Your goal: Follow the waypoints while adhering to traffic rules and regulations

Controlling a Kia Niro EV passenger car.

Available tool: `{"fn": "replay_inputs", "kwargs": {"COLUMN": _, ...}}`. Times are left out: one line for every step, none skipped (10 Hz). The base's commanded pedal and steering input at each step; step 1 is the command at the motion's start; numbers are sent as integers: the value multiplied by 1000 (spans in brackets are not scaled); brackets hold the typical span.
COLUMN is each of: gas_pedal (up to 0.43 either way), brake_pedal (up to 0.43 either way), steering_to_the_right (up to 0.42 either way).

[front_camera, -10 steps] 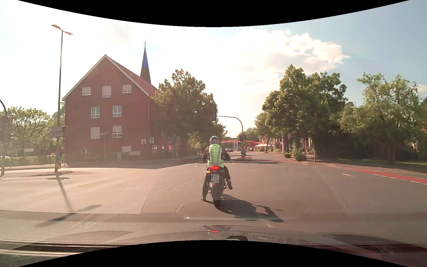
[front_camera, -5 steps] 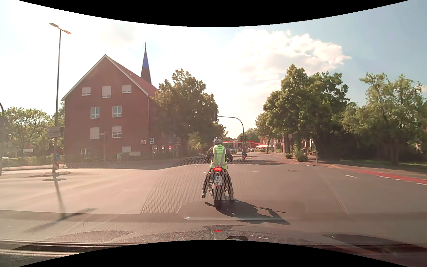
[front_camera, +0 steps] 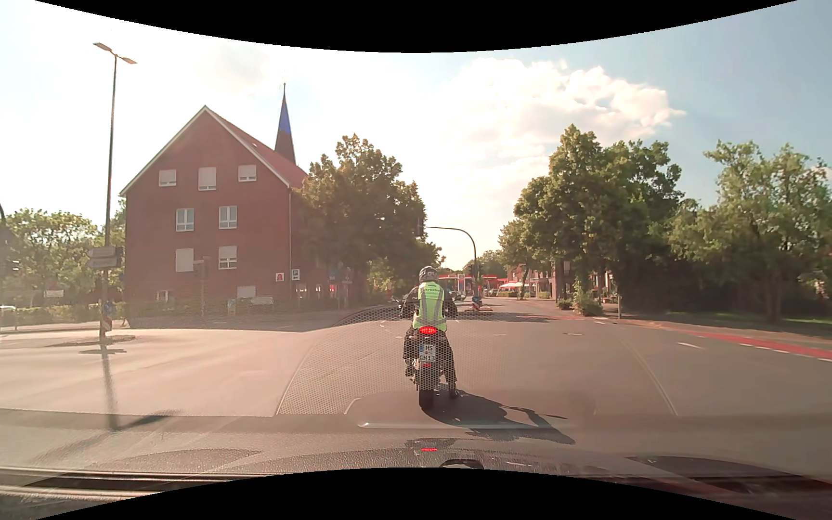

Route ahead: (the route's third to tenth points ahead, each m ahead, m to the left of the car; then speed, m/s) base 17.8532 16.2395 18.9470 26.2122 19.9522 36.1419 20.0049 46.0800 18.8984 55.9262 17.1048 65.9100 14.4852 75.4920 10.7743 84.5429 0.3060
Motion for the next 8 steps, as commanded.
{"fn": "replay_inputs", "kwargs": {"gas_pedal": 0, "brake_pedal": 55, "steering_to_the_right": -38}}
{"fn": "replay_inputs", "kwargs": {"gas_pedal": 0, "brake_pedal": 55, "steering_to_the_right": -38}}
{"fn": "replay_inputs", "kwargs": {"gas_pedal": 0, "brake_pedal": 61, "steering_to_the_right": -38}}
{"fn": "replay_inputs", "kwargs": {"gas_pedal": 0, "brake_pedal": 61, "steering_to_the_right": -38}}
{"fn": "replay_inputs", "kwargs": {"gas_pedal": 0, "brake_pedal": 55, "steering_to_the_right": -37}}
{"fn": "replay_inputs", "kwargs": {"gas_pedal": 0, "brake_pedal": 55, "steering_to_the_right": -35}}
{"fn": "replay_inputs", "kwargs": {"gas_pedal": 0, "brake_pedal": 55, "steering_to_the_right": -34}}
{"fn": "replay_inputs", "kwargs": {"gas_pedal": 0, "brake_pedal": 55, "steering_to_the_right": -34}}
